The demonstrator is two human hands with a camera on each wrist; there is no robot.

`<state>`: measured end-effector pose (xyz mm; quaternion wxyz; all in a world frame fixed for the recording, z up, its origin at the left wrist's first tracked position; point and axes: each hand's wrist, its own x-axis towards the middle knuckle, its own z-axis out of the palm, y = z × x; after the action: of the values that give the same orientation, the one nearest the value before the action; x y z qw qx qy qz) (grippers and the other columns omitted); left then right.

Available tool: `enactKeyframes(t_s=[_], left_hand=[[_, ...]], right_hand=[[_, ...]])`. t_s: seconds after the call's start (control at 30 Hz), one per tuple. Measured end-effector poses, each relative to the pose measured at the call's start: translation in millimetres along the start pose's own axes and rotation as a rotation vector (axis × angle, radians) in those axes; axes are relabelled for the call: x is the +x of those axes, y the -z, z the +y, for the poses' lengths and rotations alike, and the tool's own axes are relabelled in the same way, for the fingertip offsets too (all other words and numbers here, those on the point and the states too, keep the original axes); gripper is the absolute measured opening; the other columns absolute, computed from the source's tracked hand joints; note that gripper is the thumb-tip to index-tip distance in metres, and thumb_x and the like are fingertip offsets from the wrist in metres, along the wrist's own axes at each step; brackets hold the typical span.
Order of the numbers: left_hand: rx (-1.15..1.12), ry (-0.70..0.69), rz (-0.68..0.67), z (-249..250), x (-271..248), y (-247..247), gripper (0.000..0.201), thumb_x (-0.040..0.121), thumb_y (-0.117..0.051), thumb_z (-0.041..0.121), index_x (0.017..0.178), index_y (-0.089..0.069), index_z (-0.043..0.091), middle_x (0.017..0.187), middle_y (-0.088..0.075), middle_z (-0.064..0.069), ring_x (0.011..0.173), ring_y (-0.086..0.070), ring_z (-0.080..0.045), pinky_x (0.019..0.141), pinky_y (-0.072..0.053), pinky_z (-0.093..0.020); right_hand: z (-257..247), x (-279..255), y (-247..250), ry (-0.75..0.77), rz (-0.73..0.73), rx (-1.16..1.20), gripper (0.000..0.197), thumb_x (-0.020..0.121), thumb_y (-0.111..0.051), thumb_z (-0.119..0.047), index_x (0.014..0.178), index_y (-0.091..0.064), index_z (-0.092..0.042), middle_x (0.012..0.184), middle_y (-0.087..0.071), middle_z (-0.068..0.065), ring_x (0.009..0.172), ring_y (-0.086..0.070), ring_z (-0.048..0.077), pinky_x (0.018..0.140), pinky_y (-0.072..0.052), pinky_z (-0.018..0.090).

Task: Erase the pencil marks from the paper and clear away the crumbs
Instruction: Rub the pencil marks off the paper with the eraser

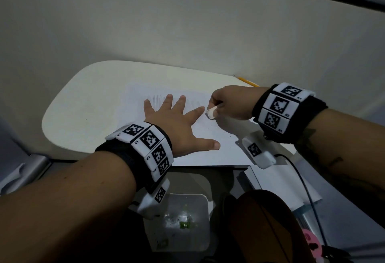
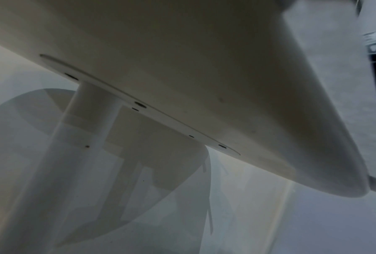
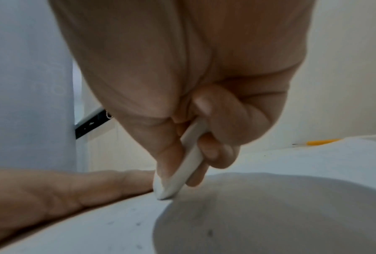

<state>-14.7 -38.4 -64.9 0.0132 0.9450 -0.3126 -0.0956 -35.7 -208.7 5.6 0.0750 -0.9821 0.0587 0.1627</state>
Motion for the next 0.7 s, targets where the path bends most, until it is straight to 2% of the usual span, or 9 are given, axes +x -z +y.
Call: enactKeyframes(t_s=[0.13, 0.2, 0.27, 0.33, 0.4, 0.47, 0.57, 0.63, 0.7], left_hand=[[-0.001, -0.002, -0.002, 0, 0, -1, 0.111, 0.048, -0.011, 0.106, 0.146, 0.009, 0.057, 0.164, 0.011, 0.004, 0.15, 0.015, -0.027, 0.109, 0.007, -0.072], [0.002, -0.001, -0.001, 0, 1, -1, 0.111, 0.048, -0.011, 0.106, 0.146, 0.008, 0.057, 0.164, 0.011, 0.005, 0.15, 0.014, -0.027, 0.109, 0.007, -0.072], [0.002, -0.002, -0.009, 0, 0, 0, 0.111, 0.048, -0.011, 0.106, 0.146, 0.008, 0.057, 0.164, 0.011, 0.005, 0.15, 0.015, -0.027, 0.109, 0.006, -0.072], [0.002, -0.003, -0.015, 0, -1, 0, 0.111, 0.048, -0.011, 0.106, 0.146, 0.008, 0.057, 0.164, 0.012, 0.005, 0.15, 0.015, -0.026, 0.109, 0.007, -0.071], [-0.011, 0.0, -0.036, 0, 0, 3, 0.106, 0.052, -0.01, 0.105, 0.146, 0.006, 0.058, 0.164, 0.011, 0.006, 0.15, 0.015, -0.026, 0.109, 0.007, -0.071], [-0.044, 0.01, -0.076, -2, 5, 9, 0.095, 0.063, -0.014, 0.1, 0.146, 0.001, 0.058, 0.164, 0.008, 0.007, 0.15, 0.013, -0.026, 0.11, 0.006, -0.07], [-0.023, 0.006, -0.134, -1, 11, 24, 0.088, 0.073, -0.034, 0.09, 0.149, -0.008, 0.054, 0.163, -0.006, 0.004, 0.15, -0.001, -0.031, 0.11, -0.011, -0.067], [0.02, -0.011, -0.156, 2, 14, 32, 0.094, 0.071, -0.044, 0.087, 0.151, -0.012, 0.049, 0.158, -0.02, -0.003, 0.145, -0.016, -0.036, 0.108, -0.025, -0.059], [0.053, -0.011, -0.179, 3, 16, 35, 0.101, 0.067, -0.048, 0.089, 0.151, -0.011, 0.047, 0.155, -0.025, -0.006, 0.141, -0.022, -0.039, 0.107, -0.03, -0.056]], right_hand=[[2, -12, 3, 0.049, -0.204, -0.051, 0.016, 0.088, -0.066, -0.046, 0.101, -0.066, -0.036, 0.1, -0.069, -0.014, 0.101, -0.061, 0.011, 0.095, -0.048, 0.034], [4, -10, 7, 0.028, -0.145, -0.054, 0.018, 0.088, -0.066, -0.046, 0.101, -0.066, -0.034, 0.102, -0.068, -0.012, 0.1, -0.06, 0.013, 0.093, -0.049, 0.034], [9, -4, 13, -0.019, 0.02, -0.019, 0.019, 0.091, -0.063, -0.044, 0.103, -0.064, -0.03, 0.104, -0.064, -0.01, 0.098, -0.058, 0.013, 0.088, -0.048, 0.033], [14, 0, 19, -0.052, 0.102, 0.05, 0.015, 0.093, -0.062, -0.041, 0.101, -0.063, -0.029, 0.099, -0.062, -0.01, 0.085, -0.058, 0.01, 0.078, -0.046, 0.03], [16, 2, 19, -0.052, 0.077, 0.057, 0.011, 0.092, -0.063, -0.04, 0.097, -0.063, -0.031, 0.09, -0.06, -0.012, 0.074, -0.054, 0.005, 0.069, -0.043, 0.027], [14, 3, 15, -0.034, 0.03, 0.024, 0.011, 0.09, -0.065, -0.041, 0.095, -0.063, -0.031, 0.087, -0.059, -0.014, 0.078, -0.054, 0.004, 0.071, -0.043, 0.026], [12, 5, 10, -0.016, 0.01, 0.034, 0.014, 0.09, -0.066, -0.043, 0.096, -0.063, -0.031, 0.097, -0.061, -0.014, 0.095, -0.057, 0.01, 0.083, -0.046, 0.029], [10, 5, 9, -0.01, 0.015, 0.049, 0.015, 0.091, -0.065, -0.043, 0.098, -0.063, -0.03, 0.099, -0.06, -0.014, 0.1, -0.058, 0.012, 0.086, -0.047, 0.03], [9, 4, 8, 0.001, -0.001, 0.038, 0.018, 0.092, -0.063, -0.044, 0.102, -0.063, -0.029, 0.102, -0.061, -0.012, 0.101, -0.057, 0.013, 0.087, -0.046, 0.031]])
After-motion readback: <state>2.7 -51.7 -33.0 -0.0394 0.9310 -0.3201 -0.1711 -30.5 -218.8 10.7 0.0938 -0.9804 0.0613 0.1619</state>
